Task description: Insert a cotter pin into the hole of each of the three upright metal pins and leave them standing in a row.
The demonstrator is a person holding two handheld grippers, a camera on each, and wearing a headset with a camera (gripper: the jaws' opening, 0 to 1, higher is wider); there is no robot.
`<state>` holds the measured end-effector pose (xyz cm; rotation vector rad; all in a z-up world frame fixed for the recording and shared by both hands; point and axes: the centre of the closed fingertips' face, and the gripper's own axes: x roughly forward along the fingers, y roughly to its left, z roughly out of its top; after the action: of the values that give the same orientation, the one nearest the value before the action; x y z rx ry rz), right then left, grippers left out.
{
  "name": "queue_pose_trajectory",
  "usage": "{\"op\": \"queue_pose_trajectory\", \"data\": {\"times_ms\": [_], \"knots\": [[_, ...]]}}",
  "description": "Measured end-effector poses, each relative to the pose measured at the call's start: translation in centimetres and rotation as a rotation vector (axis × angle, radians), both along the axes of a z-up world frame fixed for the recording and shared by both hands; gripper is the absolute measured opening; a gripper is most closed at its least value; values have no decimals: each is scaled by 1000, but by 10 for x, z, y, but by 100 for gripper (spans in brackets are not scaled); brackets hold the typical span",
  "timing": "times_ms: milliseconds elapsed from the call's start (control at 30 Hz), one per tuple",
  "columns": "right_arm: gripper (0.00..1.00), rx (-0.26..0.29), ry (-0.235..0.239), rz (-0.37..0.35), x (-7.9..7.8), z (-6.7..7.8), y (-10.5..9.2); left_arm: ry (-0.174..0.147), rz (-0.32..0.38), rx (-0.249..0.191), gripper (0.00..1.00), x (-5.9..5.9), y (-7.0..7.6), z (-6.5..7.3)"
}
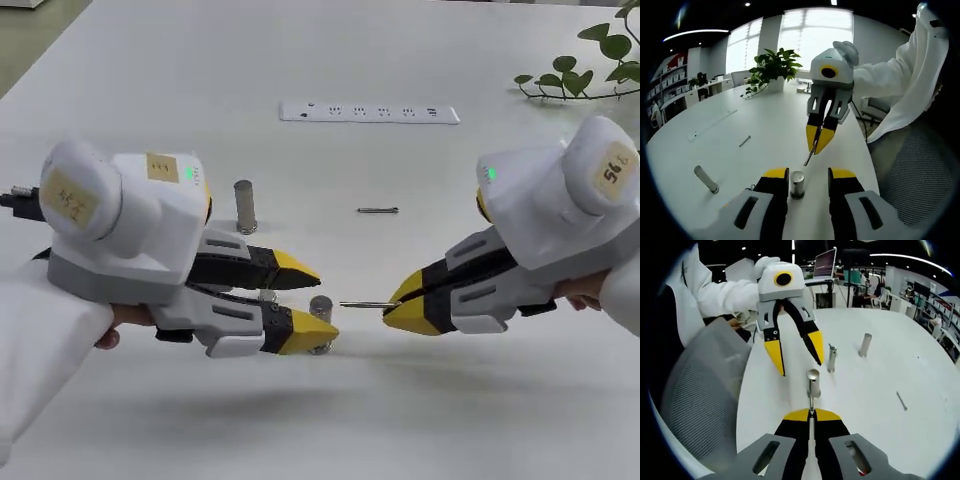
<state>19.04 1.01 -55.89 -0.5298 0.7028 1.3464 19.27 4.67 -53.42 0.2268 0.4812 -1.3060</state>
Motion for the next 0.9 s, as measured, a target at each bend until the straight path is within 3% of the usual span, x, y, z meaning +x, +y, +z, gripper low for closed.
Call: {"op": "queue_pose_trajectory", "data": {"times_ms": [267,500,900], "knots": [[0,-8,3,2,5,-4,1,-5,28,38,18,9,4,-10],[0,-8,2,12,8,-6,5,-8,24,66,14,12,5,-15],[0,-14,1,31,8,-8,7,0,20,63,10,13,4,-16]]}}
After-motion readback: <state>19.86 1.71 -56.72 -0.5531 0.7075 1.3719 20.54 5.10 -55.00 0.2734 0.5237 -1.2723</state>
